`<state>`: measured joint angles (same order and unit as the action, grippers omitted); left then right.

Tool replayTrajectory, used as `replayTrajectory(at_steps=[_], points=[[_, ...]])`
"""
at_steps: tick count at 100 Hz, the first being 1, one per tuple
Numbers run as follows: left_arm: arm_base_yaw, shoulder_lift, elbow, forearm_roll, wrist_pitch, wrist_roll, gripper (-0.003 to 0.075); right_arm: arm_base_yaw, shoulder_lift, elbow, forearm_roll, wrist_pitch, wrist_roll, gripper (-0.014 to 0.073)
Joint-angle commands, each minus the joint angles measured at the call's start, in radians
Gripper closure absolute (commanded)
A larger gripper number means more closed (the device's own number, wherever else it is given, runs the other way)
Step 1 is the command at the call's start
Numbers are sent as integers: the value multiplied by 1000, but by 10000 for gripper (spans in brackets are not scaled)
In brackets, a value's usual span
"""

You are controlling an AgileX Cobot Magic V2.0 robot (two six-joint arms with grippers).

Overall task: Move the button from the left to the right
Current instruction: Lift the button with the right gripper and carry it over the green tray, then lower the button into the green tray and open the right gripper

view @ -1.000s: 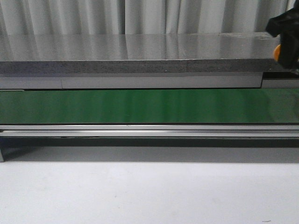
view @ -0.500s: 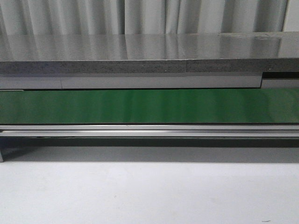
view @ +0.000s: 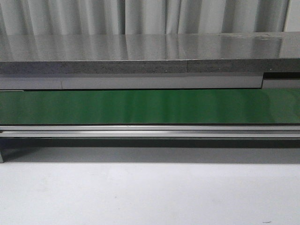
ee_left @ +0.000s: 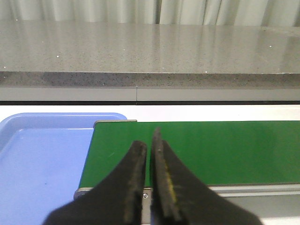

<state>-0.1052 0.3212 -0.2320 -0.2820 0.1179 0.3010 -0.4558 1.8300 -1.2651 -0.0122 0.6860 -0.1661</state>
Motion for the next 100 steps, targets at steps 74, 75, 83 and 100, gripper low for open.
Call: replayTrajectory(at_steps=[74, 75, 83, 100], points=[[-8, 6, -28, -9, -81, -1, 715, -5, -76, -34, 39, -60, 24, 33], [-8, 6, -28, -9, -81, -1, 715, -5, -85, -34, 42, -64, 24, 33], [-8, 6, -28, -9, -81, -1, 715, 6, -132, -34, 67, -85, 24, 33], [-8, 6, -28, -9, -81, -1, 715, 66, -243, -33, 79, -124, 23, 33]])
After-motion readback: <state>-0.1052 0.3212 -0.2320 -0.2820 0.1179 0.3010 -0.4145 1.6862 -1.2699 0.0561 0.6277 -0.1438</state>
